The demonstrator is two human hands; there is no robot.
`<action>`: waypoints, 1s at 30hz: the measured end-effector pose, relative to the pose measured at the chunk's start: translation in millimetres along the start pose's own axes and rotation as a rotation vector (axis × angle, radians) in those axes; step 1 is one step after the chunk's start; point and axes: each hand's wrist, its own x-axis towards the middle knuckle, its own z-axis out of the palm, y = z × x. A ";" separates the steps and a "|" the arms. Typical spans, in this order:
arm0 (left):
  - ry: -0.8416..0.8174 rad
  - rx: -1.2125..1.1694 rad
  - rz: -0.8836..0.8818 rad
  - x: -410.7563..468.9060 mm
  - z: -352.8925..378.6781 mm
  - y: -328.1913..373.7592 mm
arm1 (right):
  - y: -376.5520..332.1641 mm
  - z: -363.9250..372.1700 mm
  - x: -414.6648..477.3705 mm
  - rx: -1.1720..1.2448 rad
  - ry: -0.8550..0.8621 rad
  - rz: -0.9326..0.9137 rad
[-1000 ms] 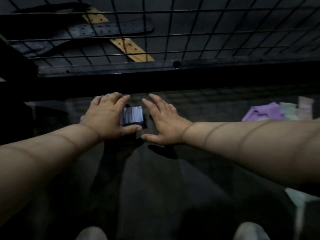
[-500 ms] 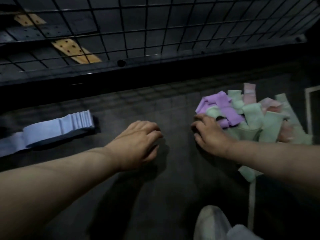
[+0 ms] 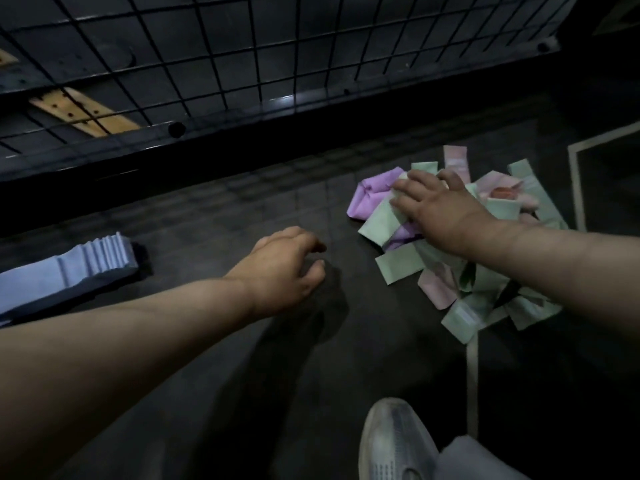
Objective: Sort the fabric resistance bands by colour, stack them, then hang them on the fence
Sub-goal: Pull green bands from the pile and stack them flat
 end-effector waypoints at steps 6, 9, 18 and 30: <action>-0.037 -0.045 -0.036 -1.8 2.5 5.1 | 3.3 4.8 0.8 0.138 0.117 0.033; -0.015 -0.090 -0.041 -4.2 1.2 4.0 | -13.0 -13.4 2.5 0.545 0.250 0.040; 0.294 -0.715 -0.127 -6.6 -3.3 -12.3 | -79.6 -73.5 12.5 0.959 -0.050 -0.312; 0.301 -0.721 -0.398 -101.5 -34.0 -71.1 | -143.5 -106.4 39.4 1.037 -0.748 -0.201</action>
